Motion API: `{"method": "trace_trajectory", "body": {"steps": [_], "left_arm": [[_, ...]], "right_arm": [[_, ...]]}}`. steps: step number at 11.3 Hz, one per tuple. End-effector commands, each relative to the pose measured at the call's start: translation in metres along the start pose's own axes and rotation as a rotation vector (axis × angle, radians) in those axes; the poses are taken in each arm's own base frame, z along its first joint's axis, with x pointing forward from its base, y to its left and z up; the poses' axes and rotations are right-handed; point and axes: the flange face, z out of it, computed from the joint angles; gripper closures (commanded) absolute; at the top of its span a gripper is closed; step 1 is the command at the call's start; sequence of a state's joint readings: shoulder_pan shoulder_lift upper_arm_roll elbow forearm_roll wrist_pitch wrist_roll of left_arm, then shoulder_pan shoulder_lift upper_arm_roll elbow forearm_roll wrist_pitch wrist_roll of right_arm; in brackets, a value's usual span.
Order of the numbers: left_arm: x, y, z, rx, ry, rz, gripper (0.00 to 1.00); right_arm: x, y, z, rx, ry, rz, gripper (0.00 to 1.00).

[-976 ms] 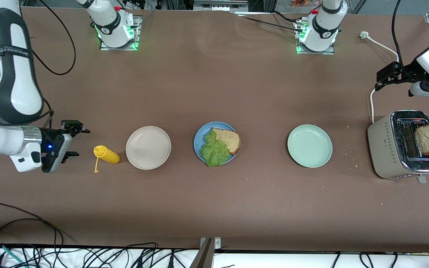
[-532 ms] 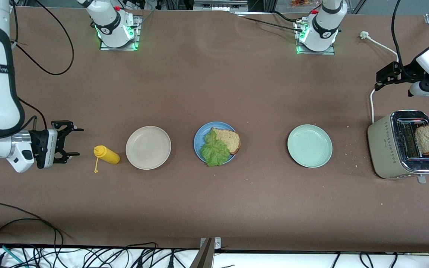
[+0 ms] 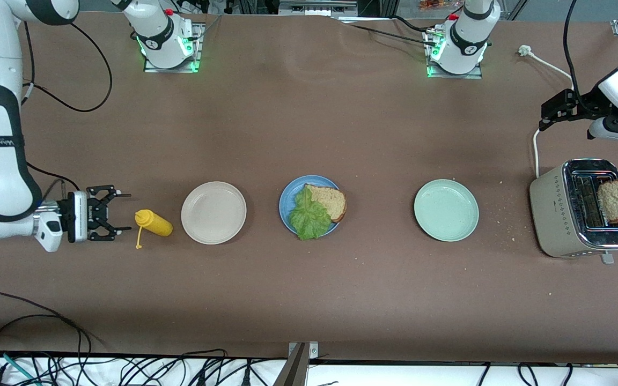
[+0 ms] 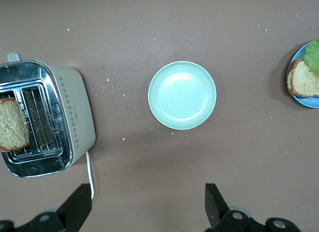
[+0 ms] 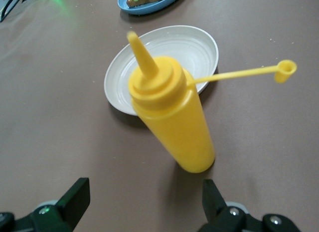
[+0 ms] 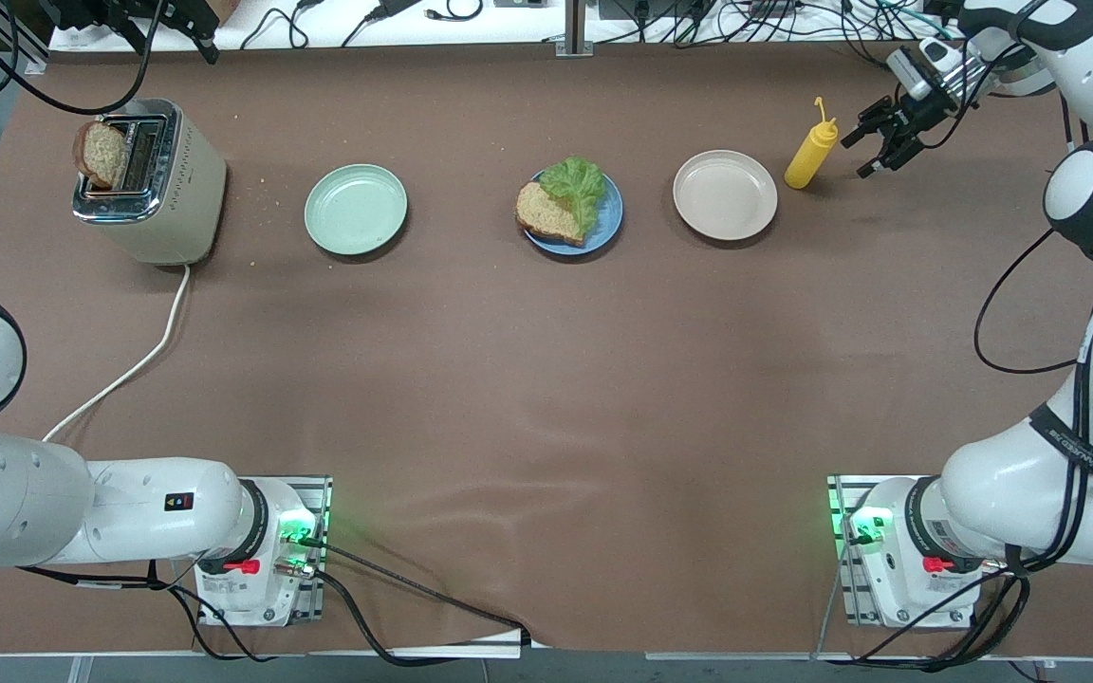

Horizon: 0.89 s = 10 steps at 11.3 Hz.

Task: Make sandwich in blue plate with both arms
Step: 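Grasp the yellow mustard bottle with the right gripper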

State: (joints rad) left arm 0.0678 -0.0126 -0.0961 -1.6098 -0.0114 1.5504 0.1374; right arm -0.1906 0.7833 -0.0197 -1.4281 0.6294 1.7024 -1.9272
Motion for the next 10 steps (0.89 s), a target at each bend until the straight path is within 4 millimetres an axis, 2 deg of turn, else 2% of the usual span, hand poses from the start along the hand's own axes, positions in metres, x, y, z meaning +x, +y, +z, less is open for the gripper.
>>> {"method": "trace_trajectory", "body": {"steps": [1, 3, 5, 10], "left_arm": [[0.0, 0.005, -0.003, -0.018, 0.006, 0.008, 0.0], [0.0, 0.007, -0.004, -0.018, 0.008, 0.01, 0.0], [0.0, 0.007, -0.004, -0.018, 0.008, 0.01, 0.0], [0.0, 0.007, -0.004, -0.018, 0.008, 0.011, 0.0]], "right_arm": [[-0.019, 0.016, 0.03, -0.048, 0.104, -0.103, 0.0], [-0.026, 0.022, 0.039, -0.083, 0.116, -0.119, 0.0], [-0.019, 0.031, 0.06, -0.103, 0.15, -0.158, 0.0], [-0.01, 0.041, 0.089, -0.133, 0.166, -0.162, 0.0]]}}
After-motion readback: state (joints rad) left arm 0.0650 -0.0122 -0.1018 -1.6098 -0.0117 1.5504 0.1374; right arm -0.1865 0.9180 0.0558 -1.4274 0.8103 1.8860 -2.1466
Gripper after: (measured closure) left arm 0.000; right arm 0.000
